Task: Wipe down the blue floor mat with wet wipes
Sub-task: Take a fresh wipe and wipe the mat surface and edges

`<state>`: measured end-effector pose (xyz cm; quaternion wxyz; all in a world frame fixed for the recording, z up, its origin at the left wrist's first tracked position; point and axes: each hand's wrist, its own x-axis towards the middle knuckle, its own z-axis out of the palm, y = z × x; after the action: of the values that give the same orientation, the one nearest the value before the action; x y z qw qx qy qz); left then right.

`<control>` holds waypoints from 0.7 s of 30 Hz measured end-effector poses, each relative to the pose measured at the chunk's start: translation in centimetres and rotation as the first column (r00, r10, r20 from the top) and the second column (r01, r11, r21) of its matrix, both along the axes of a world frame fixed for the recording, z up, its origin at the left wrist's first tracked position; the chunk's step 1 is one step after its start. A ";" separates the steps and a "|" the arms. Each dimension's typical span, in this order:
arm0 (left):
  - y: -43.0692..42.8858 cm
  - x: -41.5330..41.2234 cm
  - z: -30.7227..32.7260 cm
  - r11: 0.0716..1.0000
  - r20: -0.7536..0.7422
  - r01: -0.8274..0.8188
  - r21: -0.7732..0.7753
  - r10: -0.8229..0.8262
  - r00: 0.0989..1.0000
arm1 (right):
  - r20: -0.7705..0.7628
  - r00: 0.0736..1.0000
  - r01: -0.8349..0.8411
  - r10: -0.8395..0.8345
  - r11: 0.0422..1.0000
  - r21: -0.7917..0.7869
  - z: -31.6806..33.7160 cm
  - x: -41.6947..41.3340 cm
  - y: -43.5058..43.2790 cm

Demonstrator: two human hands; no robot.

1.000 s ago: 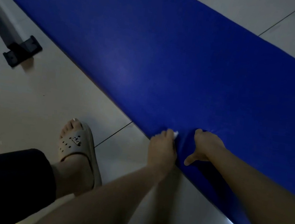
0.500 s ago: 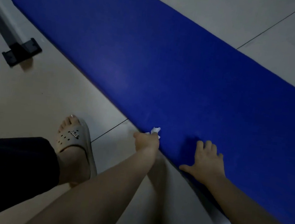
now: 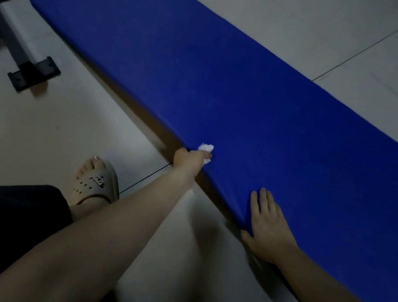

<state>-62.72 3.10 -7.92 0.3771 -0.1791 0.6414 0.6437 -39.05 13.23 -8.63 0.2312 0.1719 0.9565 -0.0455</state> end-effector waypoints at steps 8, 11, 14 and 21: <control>-2.7 -11.4 0.4 0.974 -0.159 0.025 -0.227 -0.063 0.985 | -0.145 0.989 -0.012 -0.003 0.995 -0.100 -0.7 -9.9 -1.9; -2.9 -12.8 -1.4 0.975 -0.168 -0.005 -0.224 -0.034 0.985 | -0.139 0.986 0.071 -0.089 0.989 -0.130 -1.2 -10.7 -1.0; -4.0 -14.0 -4.0 0.957 -0.225 -0.067 -0.282 0.002 0.974 | -0.081 0.956 0.278 -0.283 0.958 -0.068 -0.9 -9.7 2.2; -5.5 -13.8 -5.4 0.786 -0.508 -0.075 -0.614 -0.322 0.799 | 0.120 0.914 0.404 -0.388 0.842 -0.358 -2.5 -8.3 3.3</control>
<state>-76.50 -2.39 -13.31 0.1254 -0.0370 0.9077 0.3987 -47.35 16.51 -11.17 0.2656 0.3191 0.8687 -0.2703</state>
